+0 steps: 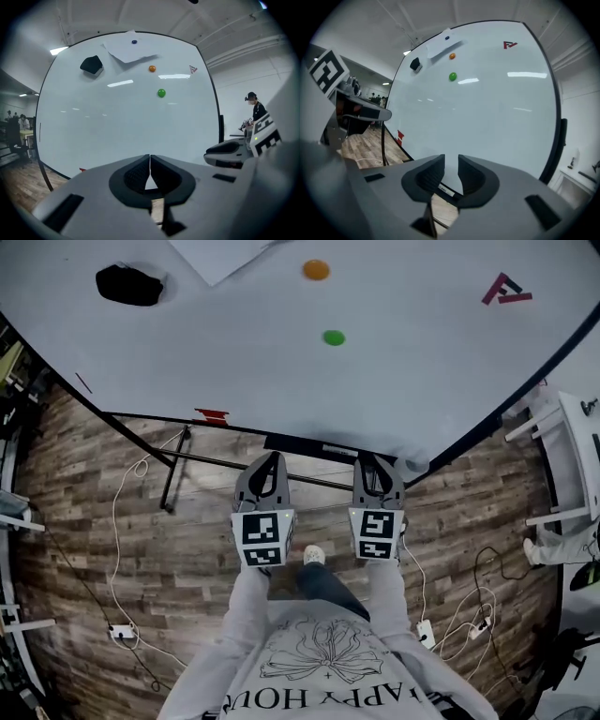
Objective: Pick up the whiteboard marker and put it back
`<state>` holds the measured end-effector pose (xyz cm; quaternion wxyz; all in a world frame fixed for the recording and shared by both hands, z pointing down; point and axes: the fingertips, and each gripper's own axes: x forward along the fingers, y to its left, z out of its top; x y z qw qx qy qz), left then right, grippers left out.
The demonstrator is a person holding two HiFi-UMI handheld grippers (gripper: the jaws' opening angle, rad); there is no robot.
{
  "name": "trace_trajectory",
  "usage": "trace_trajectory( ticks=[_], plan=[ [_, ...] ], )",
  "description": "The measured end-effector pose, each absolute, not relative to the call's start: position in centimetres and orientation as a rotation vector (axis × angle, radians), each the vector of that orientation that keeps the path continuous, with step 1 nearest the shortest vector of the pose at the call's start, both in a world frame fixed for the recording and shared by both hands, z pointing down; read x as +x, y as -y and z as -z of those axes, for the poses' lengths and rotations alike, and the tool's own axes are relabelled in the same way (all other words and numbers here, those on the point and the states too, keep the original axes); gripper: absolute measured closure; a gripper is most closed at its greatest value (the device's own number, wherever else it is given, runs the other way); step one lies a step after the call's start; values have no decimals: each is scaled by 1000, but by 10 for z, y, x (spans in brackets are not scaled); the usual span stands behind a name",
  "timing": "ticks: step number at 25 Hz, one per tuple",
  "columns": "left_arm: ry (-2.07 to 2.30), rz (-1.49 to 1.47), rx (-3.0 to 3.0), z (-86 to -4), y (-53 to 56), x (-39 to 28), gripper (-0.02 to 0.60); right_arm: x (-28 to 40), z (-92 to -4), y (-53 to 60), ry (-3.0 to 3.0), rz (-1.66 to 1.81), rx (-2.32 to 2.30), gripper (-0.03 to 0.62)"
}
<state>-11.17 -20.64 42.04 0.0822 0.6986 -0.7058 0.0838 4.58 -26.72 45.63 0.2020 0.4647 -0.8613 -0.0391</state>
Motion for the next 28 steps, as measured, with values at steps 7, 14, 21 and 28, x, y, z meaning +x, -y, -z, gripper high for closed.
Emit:
trace_trajectory(
  ticks=[7,14,21,28],
  plan=[
    [2139,-289,1984,-444,229,-125,574,23,-508,298,2238,328,960,508],
    [2132,-323,1912,-467,234,-147,574,0,-553,313,2086,416,745,507],
    [2090,-350,1885,-485,236,-163,574,-13,-591,327,1937,444,604,502],
    [2050,-355,1858,-505,231,-177,574,-26,-616,328,1857,454,510,502]
  ],
)
